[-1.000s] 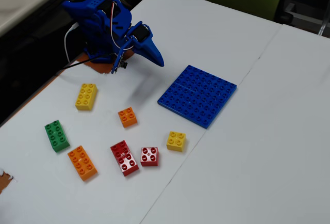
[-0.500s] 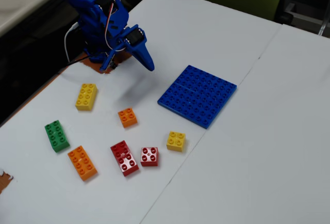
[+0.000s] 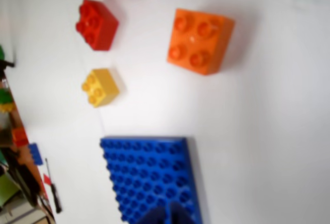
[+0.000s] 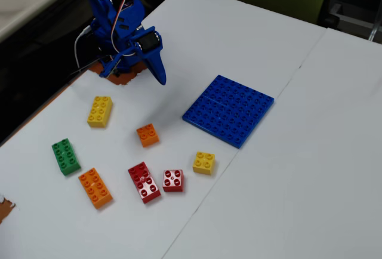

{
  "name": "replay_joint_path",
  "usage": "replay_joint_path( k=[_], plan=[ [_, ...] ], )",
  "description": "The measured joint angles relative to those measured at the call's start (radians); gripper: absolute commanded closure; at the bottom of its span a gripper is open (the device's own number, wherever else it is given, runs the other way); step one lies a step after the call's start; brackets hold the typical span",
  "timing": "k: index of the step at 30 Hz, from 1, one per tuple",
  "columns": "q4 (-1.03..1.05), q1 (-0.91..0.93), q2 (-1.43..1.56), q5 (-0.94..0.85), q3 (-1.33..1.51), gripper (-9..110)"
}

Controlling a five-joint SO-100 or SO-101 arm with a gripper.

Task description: Pick up the 2x4 orange block and go up the 8x8 blue block.

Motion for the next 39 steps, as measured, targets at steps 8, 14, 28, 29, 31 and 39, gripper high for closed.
replay_joint_path(
  k=[8, 14, 28, 29, 31, 39],
  plan=[
    [0.074, 0.091, -0.213, -0.339, -0.236, 101],
    [0.1, 0.209, -0.368, -0.56, -0.402, 101],
    [0.325, 0.416, -0.839, -1.247, -0.831, 101],
    [0.333, 0.425, -0.864, -1.305, -0.848, 101],
    [0.341, 0.448, -0.922, -1.419, -0.884, 101],
    [0.433, 0.545, -1.239, -1.743, -1.235, 99]
  ],
)
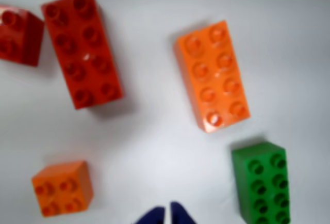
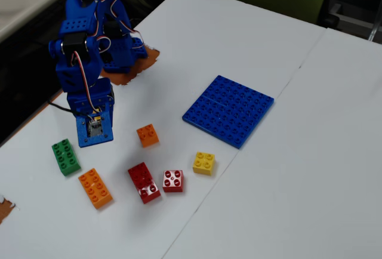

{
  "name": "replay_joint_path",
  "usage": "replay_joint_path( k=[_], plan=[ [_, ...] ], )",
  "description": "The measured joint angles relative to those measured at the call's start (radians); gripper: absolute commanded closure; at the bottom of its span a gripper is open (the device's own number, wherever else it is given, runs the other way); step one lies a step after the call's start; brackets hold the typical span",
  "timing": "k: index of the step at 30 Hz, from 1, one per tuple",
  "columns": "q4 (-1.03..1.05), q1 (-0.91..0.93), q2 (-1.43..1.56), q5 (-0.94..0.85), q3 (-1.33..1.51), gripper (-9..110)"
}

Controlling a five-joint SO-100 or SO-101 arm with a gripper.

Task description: Pick up the 2x4 orange block and go up the 8x8 blue block.

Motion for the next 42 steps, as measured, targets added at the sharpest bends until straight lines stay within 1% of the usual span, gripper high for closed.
replay_joint_path(
  k=[3, 10, 12, 14, 17, 18, 22, 24, 29, 33, 42],
  plan=[
    [0.018, 0.032, -0.098, -0.08, -0.13, 97],
    [0.018, 0.124, -0.202, -0.354, -0.256, 92],
    [0.009, 0.153, -0.233, -0.454, -0.288, 94],
    [-0.012, 0.172, -0.253, -0.537, -0.301, 99],
    [-0.034, 0.184, -0.314, -0.718, -0.345, 99],
    [-0.04, 0.183, -0.341, -0.741, -0.368, 101],
    [-0.084, 0.166, -0.402, -0.684, -0.433, 101],
    [-0.107, 0.155, -0.417, -0.644, -0.457, 99],
    [-0.187, 0.123, -0.456, -0.54, -0.495, 98],
    [-0.213, 0.12, -0.517, -0.5, -0.554, 93],
    [-0.207, 0.114, -0.584, -0.428, -0.566, 85]
  ],
)
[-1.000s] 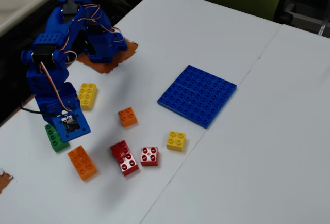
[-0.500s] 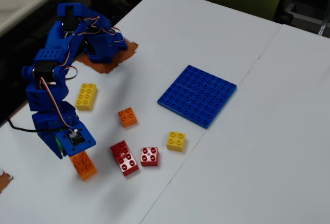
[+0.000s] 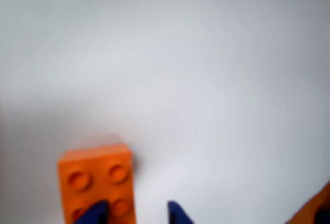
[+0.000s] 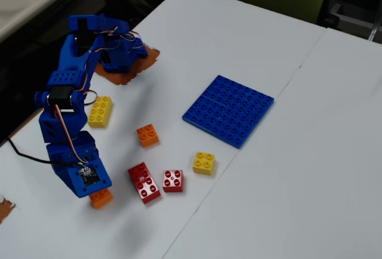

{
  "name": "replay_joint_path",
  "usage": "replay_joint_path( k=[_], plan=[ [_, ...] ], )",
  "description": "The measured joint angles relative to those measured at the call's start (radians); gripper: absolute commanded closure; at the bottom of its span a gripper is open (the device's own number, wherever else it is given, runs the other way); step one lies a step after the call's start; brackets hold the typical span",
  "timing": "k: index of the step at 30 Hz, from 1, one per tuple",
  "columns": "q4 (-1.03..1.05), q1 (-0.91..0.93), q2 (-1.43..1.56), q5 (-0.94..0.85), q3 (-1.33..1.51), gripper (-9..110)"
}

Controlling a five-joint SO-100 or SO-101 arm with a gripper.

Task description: Pick up the 2x4 orange block and go up the 8x8 blue block.

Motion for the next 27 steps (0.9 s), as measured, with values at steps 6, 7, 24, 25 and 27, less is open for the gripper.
replay_joint_path(
  k=[6, 7, 24, 25, 27],
  plan=[
    [0.04, 0.002, -0.011, 0.017, -0.023, 82],
    [0.057, 0.002, -0.011, 0.017, -0.025, 81],
    [0.152, 0.012, 0.011, 0.064, -0.028, 79],
    [0.156, 0.011, 0.015, 0.064, -0.028, 80],
    [0.16, 0.009, 0.028, 0.067, -0.028, 79]
  ],
)
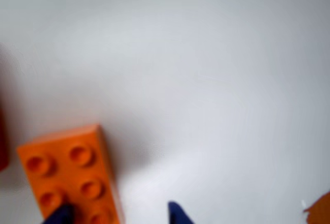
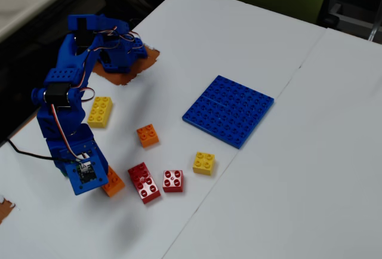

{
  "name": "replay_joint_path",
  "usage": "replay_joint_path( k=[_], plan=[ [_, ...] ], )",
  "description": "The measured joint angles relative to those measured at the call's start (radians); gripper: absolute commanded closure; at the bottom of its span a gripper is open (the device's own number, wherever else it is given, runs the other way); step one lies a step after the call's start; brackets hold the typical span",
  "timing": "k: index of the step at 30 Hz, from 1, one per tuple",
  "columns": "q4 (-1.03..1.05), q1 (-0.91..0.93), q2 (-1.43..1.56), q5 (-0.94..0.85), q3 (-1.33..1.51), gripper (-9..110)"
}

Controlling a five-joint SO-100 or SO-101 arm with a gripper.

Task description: Pick up the 2x4 orange block and go up the 8x8 blue block.

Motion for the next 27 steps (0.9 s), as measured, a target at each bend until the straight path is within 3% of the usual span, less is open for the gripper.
replay_joint_path(
  k=[19, 27],
  plan=[
    [-0.058, -0.078, 0.023, 0.066, 0.0, 75],
    [0.009, -0.084, 0.014, -0.041, 0.0, 74]
  ],
)
